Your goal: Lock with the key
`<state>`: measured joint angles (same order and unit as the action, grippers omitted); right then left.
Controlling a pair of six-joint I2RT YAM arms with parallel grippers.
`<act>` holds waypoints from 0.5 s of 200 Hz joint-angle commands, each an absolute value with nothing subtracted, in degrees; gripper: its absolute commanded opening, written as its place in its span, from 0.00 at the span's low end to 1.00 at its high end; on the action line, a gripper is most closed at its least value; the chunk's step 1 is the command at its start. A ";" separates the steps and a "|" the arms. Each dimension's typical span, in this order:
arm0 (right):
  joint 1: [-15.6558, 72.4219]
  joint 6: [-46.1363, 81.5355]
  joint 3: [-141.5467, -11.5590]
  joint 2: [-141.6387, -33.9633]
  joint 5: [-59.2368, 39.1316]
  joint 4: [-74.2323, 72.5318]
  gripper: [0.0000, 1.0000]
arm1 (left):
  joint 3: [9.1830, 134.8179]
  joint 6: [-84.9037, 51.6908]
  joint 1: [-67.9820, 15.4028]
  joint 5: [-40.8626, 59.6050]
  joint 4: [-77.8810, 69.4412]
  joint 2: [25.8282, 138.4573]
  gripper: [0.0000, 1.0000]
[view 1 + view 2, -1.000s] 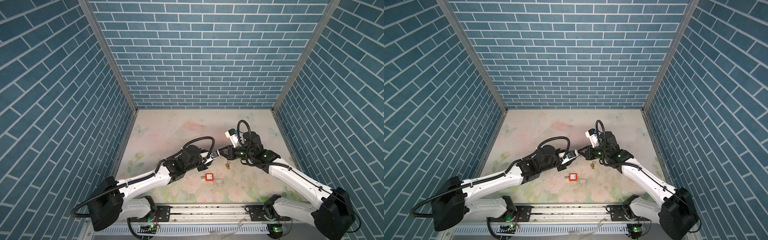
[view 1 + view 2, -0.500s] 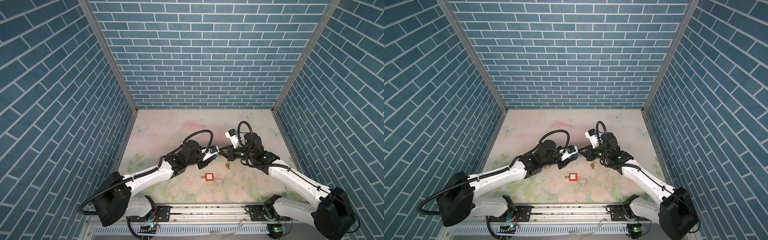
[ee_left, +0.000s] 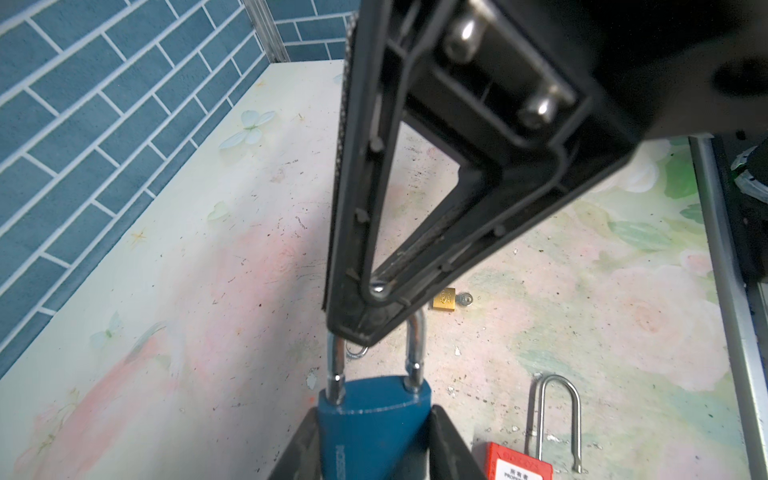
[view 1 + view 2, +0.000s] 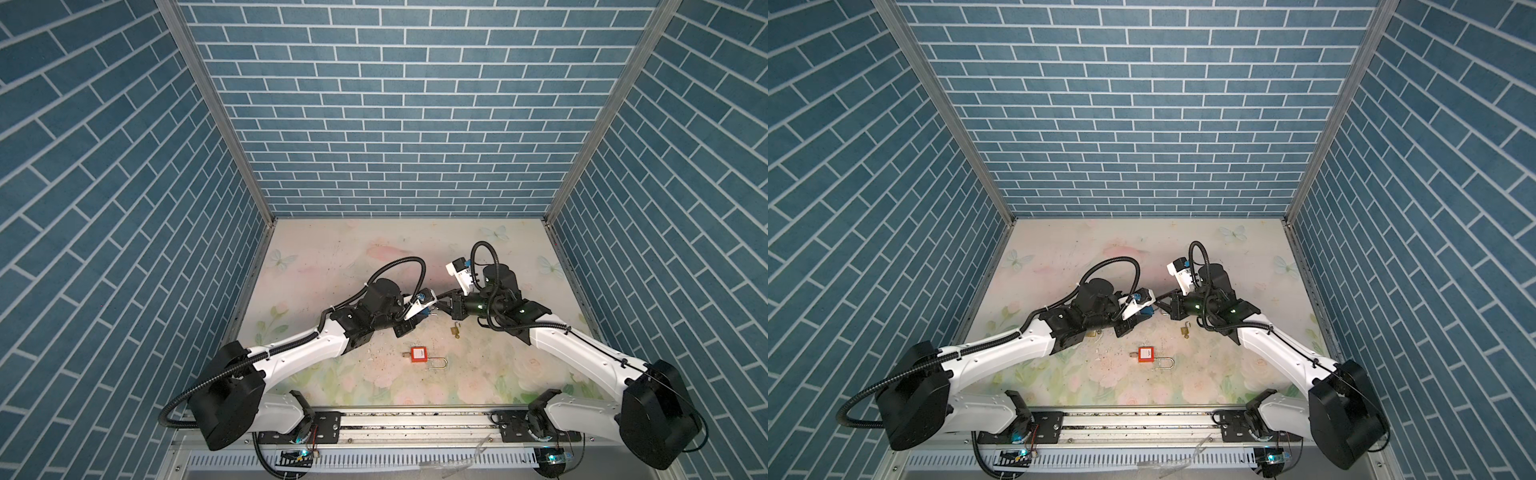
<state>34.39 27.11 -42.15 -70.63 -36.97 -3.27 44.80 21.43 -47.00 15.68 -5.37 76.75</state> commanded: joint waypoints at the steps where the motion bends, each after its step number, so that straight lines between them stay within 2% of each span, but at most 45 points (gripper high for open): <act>1: 35.53 26.63 -40.36 -73.42 -41.84 1.68 0.00 | 51.45 20.83 -47.23 18.02 -19.77 75.50 0.06; 100: 36.12 29.14 -37.23 -78.26 -44.93 -3.08 0.00 | 56.11 21.14 -47.11 18.96 -24.63 77.89 0.03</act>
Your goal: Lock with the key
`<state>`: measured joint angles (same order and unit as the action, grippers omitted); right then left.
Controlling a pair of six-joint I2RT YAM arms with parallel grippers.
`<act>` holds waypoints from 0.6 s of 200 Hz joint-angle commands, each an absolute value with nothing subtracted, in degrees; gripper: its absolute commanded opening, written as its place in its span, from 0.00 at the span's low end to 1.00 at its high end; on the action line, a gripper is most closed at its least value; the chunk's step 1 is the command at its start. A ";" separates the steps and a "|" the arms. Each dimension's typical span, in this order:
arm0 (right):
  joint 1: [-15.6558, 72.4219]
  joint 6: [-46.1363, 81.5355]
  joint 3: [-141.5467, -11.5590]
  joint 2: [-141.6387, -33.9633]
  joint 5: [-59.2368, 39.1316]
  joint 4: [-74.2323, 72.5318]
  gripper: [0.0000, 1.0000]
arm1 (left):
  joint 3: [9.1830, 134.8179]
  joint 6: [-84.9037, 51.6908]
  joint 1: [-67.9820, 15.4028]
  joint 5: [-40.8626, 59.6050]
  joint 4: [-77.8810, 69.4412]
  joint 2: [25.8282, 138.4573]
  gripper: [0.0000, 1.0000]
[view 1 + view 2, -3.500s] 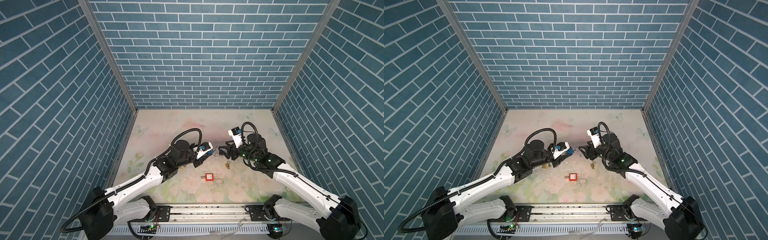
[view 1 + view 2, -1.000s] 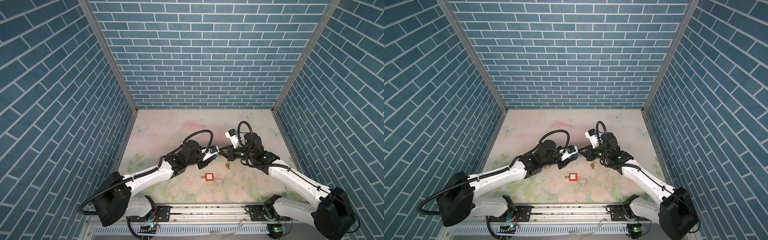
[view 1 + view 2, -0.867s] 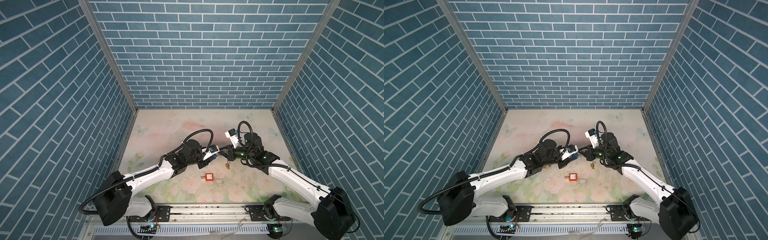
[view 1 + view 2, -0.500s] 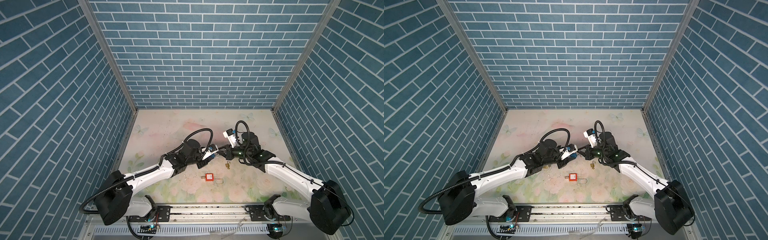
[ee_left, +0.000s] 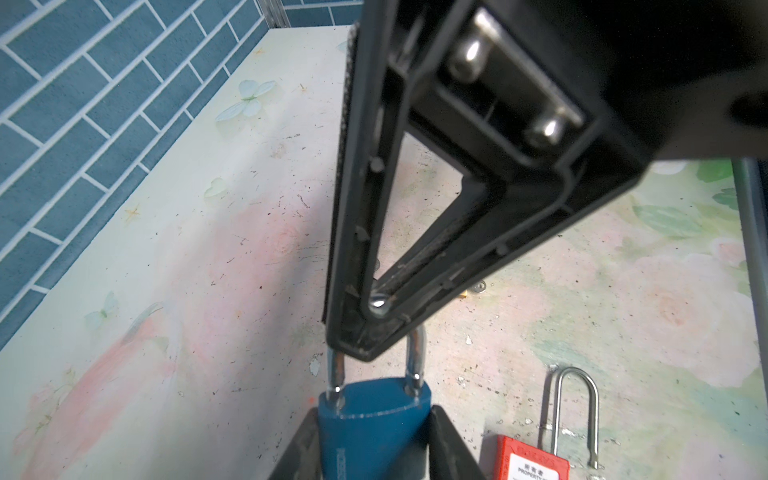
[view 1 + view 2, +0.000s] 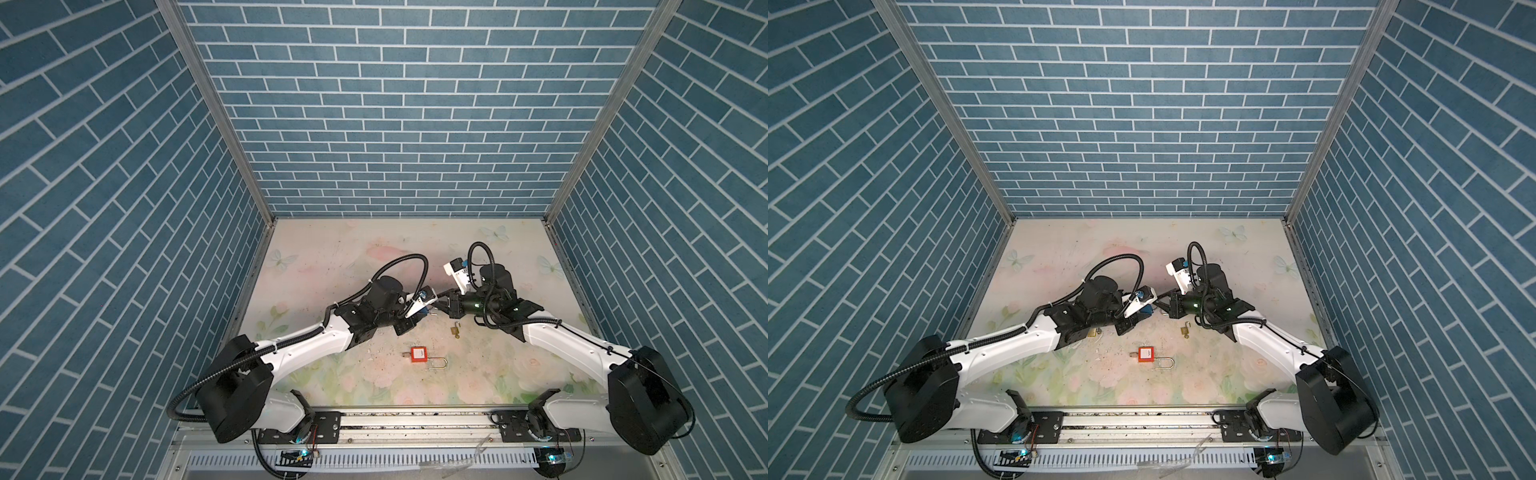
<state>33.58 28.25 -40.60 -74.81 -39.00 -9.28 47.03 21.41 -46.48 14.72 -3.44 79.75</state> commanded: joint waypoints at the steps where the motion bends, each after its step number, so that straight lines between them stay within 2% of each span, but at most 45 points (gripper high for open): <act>1: 36.12 29.16 -37.21 -78.33 -44.92 -3.08 0.00 | 56.22 21.16 -47.15 18.97 -24.67 77.93 0.03; 120: 37.39 31.08 -33.76 -86.06 -44.64 -10.14 0.00 | 60.68 18.70 -47.16 19.67 -31.34 79.09 0.01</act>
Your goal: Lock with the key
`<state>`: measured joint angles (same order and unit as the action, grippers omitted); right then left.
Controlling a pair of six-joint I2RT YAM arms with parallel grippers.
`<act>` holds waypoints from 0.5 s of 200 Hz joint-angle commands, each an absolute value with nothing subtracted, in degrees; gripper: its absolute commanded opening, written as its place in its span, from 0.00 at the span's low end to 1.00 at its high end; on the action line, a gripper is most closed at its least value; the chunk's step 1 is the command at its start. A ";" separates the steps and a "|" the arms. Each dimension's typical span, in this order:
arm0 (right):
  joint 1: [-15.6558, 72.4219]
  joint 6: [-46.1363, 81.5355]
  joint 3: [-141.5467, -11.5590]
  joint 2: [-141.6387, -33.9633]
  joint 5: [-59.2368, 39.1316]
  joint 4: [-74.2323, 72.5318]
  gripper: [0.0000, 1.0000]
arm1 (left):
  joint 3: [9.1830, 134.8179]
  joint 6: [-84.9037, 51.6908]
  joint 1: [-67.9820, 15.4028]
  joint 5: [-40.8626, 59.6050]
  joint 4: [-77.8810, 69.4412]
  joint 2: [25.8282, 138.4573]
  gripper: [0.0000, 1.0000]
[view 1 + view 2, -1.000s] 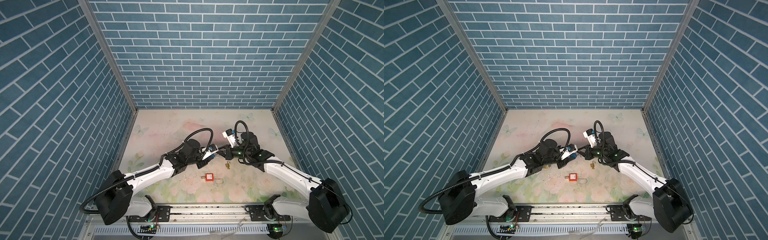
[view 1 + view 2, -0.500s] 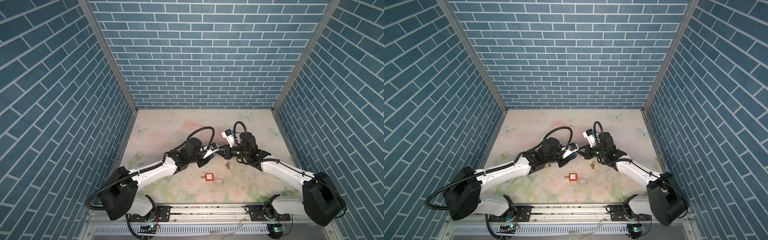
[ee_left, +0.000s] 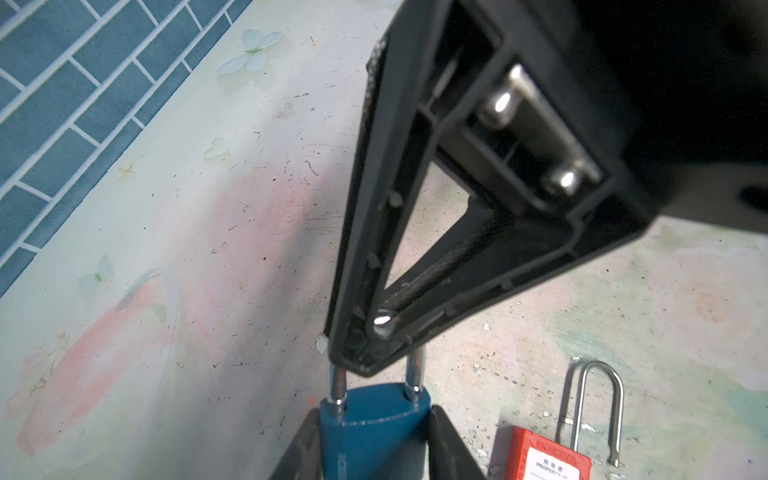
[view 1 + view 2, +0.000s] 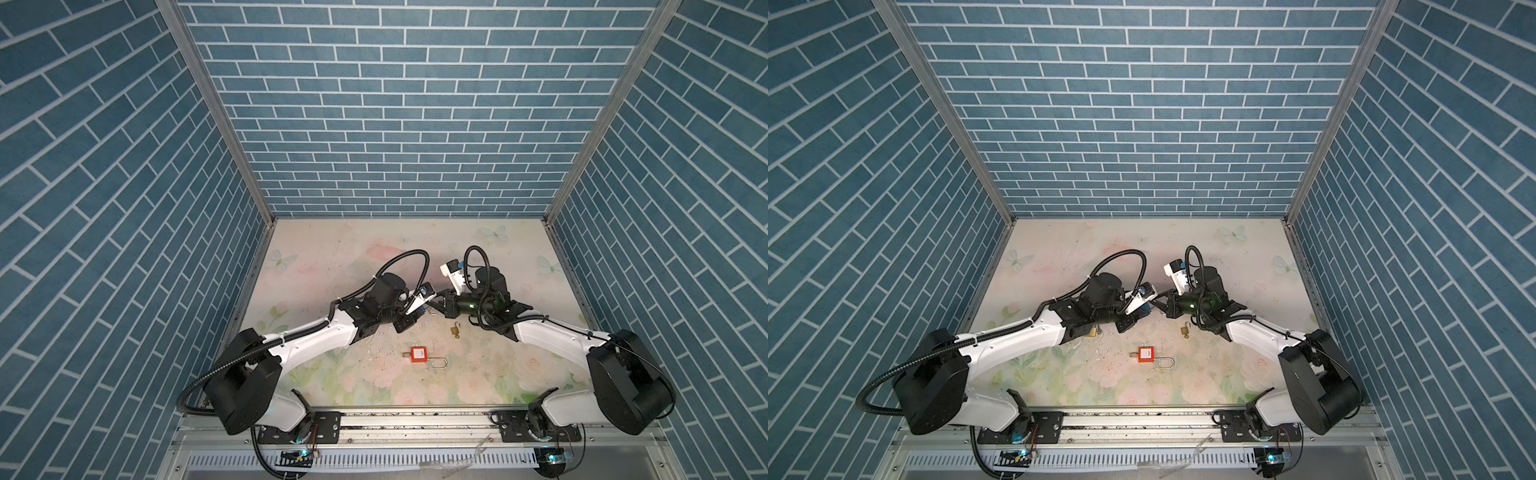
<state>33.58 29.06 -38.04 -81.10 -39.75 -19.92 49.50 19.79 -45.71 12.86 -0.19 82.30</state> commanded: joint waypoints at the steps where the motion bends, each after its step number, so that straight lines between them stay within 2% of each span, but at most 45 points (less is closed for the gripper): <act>1: 37.42 31.14 -33.71 -86.10 -44.69 -10.21 0.00 | 60.70 18.71 -47.13 19.64 -31.40 79.14 0.00; 47: 38.66 32.73 -33.31 -89.85 -45.21 -13.59 0.00 | 61.56 18.26 -47.20 20.45 -33.04 80.32 0.00; 71: 38.52 33.84 -33.21 -89.19 -41.71 -14.32 0.00 | 60.20 18.82 -47.20 18.50 -32.24 80.07 0.00; 100: 36.80 35.56 -33.93 -88.06 -37.36 -16.26 0.00 | 53.70 18.33 -47.21 12.11 -33.18 76.02 0.15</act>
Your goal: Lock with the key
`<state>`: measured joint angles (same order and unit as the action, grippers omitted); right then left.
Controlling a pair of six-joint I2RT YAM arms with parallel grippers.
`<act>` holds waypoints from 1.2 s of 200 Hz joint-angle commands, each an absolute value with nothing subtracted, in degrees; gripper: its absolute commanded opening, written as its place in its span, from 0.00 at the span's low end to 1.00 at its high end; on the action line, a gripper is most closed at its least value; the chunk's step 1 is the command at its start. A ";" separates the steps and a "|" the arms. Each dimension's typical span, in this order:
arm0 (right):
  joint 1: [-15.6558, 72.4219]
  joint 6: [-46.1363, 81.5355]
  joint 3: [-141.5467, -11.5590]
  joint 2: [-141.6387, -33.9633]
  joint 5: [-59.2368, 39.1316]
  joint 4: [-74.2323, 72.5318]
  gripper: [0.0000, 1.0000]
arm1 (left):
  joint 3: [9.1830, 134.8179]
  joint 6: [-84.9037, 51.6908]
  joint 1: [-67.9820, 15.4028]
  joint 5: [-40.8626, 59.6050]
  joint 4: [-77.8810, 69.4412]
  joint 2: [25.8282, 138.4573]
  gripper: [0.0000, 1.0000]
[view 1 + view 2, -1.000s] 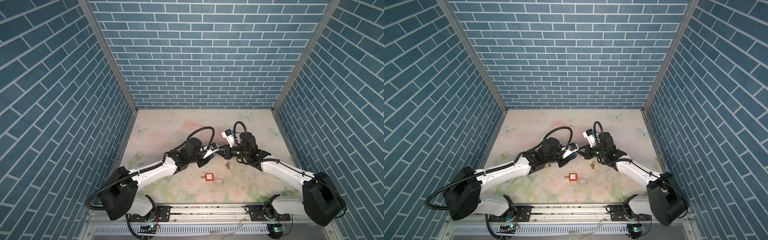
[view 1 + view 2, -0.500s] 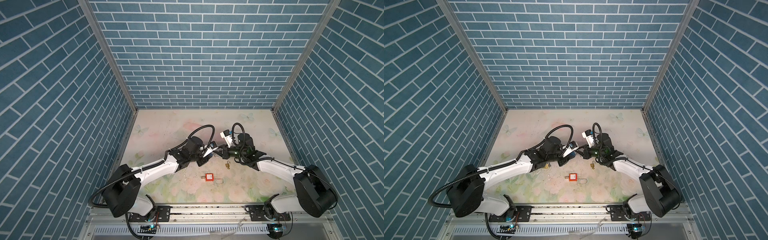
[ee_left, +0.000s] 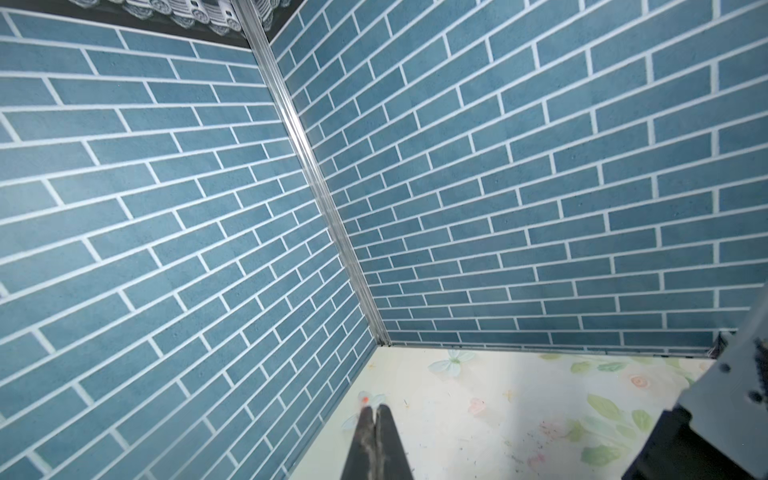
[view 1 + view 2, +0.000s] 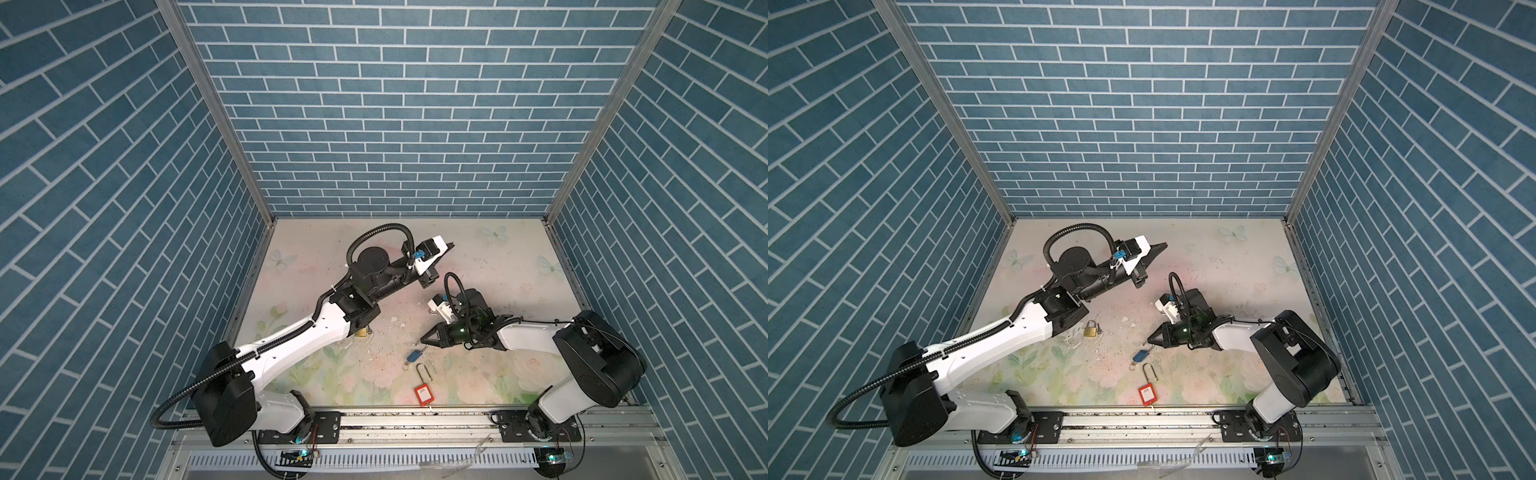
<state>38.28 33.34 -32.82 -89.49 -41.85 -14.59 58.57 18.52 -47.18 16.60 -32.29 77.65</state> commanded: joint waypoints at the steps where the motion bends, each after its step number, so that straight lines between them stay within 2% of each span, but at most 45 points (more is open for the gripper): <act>1: 36.73 35.62 -34.02 -88.15 -37.40 -16.39 0.00 | 53.44 18.26 -47.25 11.86 -33.20 75.80 0.15; 30: 35.15 37.42 -36.66 -90.23 -38.66 -18.19 0.00 | 48.33 17.85 -47.25 4.24 -31.77 70.32 0.36; 60: 34.20 37.31 -40.27 -93.04 -38.85 -16.59 0.00 | 44.34 16.15 -47.24 -0.88 -28.36 65.24 0.46; 82: 33.58 36.65 -42.19 -94.99 -39.25 -15.52 0.00 | 44.10 11.97 -46.94 -5.43 -22.36 63.76 0.62; 110: 33.34 36.07 -44.02 -96.43 -40.55 -14.64 0.00 | 46.12 7.76 -45.46 -6.01 -12.46 63.45 0.78; 127: 33.31 35.99 -45.06 -96.79 -40.03 -13.19 0.00 | 47.71 8.71 -45.32 -5.34 -5.93 63.71 0.79; 162: 33.22 35.85 -45.36 -97.03 -37.74 -11.51 0.16 | 51.36 9.89 -45.41 -2.79 5.90 65.96 0.78; 240: 32.87 35.24 -42.89 -96.62 -33.40 -8.86 0.24 | 55.12 15.87 -49.47 -0.10 17.11 73.77 0.78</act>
